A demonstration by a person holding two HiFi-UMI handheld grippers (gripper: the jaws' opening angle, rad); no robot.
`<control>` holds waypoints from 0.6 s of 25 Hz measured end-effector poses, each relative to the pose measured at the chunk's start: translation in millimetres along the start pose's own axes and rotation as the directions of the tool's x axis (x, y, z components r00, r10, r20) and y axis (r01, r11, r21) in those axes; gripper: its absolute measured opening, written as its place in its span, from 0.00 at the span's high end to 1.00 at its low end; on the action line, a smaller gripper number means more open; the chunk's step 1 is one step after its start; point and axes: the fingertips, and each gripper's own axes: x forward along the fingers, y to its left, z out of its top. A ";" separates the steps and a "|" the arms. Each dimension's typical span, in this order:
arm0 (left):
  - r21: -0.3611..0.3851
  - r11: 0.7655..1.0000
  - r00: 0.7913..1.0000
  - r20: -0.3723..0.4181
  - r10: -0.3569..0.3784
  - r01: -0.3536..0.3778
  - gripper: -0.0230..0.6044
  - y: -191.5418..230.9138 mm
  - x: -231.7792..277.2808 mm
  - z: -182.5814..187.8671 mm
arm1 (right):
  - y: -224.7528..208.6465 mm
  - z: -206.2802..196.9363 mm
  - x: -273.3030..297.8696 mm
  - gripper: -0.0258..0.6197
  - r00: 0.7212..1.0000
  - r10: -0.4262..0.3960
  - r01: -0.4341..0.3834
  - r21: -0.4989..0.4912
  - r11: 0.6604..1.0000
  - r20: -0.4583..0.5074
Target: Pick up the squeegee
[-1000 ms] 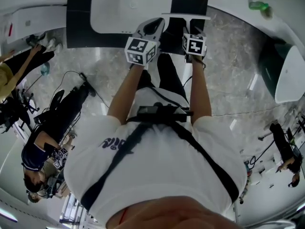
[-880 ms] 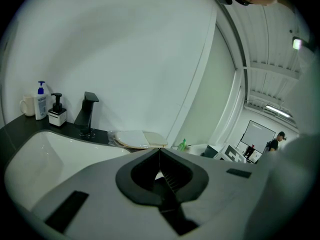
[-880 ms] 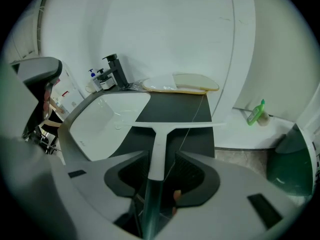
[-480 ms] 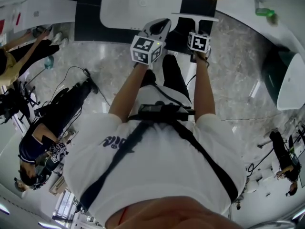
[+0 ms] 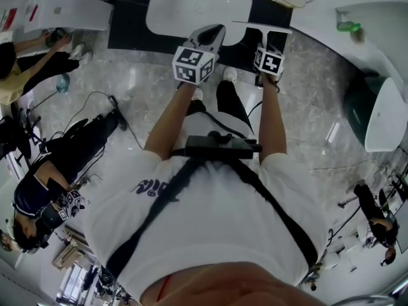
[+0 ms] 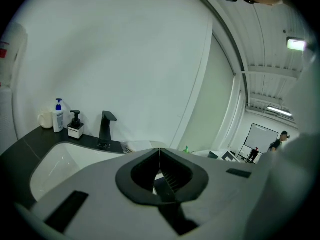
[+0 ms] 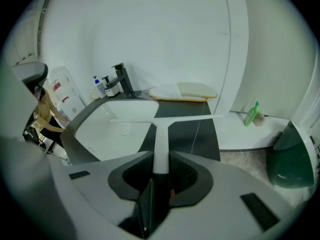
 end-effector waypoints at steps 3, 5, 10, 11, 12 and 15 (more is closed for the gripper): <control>0.014 1.000 0.999 0.033 -0.003 0.003 0.94 -0.3 -13.1 13.1 | 21.0 19.6 -22.8 0.81 0.997 0.015 -0.014 -0.010 1.000 0.077; 0.030 1.000 0.999 0.048 -0.002 0.001 0.94 -0.1 -24.1 20.7 | 39.3 34.9 -42.6 0.81 0.991 0.025 -0.022 -0.027 0.999 0.131; 0.054 0.998 0.996 0.093 0.002 -0.007 0.94 3.5 -46.6 39.4 | 84.4 88.6 -97.9 0.81 0.948 0.082 -0.069 -0.053 0.996 0.308; 0.057 0.998 0.995 0.103 0.003 -0.009 0.94 4.0 -51.0 42.7 | 91.8 98.4 -110.0 0.81 0.935 0.092 -0.078 -0.057 0.995 0.343; 0.060 0.998 0.994 0.113 0.004 -0.011 0.94 4.5 -55.9 46.2 | 98.6 107.0 -122.6 0.81 0.921 0.101 -0.085 -0.058 0.995 0.377; 0.076 0.997 0.988 0.152 0.009 -0.021 0.94 6.1 -68.8 64.0 | 115.3 134.2 -161.7 0.81 0.868 0.124 -0.108 -0.061 0.992 0.481</control>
